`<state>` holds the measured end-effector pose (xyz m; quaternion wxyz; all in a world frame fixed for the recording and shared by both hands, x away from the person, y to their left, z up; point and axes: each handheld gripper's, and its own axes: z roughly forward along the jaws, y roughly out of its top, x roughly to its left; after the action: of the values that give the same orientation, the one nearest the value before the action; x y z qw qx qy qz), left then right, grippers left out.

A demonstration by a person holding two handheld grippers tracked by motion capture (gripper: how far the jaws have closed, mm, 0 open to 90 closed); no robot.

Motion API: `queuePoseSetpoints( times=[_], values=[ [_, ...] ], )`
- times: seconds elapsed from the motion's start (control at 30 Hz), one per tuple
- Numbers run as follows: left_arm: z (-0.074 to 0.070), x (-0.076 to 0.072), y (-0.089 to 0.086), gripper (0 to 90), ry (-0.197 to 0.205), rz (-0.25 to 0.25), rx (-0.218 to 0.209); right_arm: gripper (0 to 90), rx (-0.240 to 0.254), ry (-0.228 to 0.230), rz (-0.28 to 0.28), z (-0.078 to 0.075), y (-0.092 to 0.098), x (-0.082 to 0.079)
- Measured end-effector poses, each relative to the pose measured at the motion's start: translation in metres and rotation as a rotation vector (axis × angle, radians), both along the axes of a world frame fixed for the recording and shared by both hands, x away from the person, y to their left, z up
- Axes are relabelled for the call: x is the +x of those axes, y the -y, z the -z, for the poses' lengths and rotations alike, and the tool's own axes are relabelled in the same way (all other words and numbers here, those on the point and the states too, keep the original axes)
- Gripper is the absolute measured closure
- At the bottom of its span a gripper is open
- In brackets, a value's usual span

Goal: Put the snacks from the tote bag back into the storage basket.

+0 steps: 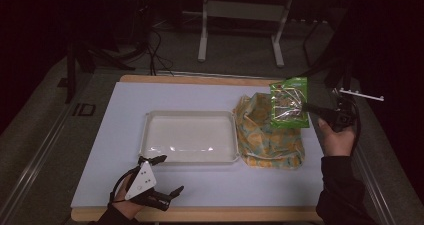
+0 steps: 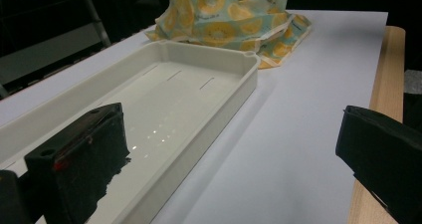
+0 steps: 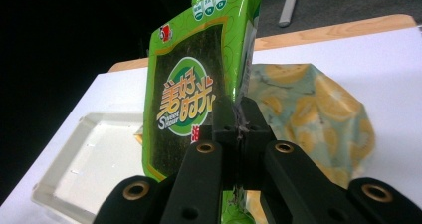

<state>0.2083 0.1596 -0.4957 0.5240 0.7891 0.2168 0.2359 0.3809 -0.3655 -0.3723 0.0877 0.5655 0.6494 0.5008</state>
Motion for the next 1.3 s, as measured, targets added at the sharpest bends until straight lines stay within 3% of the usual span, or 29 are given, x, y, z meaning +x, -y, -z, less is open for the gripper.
queuePoseSetpoints(
  times=[0.5,1.3],
  values=[
    [0.0,0.0,0.0,0.3,0.002,0.001,0.005,88.9,0.002,0.038,-0.05,-0.016,-0.035,0.005],
    [0.0,-0.001,0.001,0.3,0.007,0.007,0.005,88.9,0.02,0.033,-0.152,-0.011,-0.105,0.014]
  ],
)
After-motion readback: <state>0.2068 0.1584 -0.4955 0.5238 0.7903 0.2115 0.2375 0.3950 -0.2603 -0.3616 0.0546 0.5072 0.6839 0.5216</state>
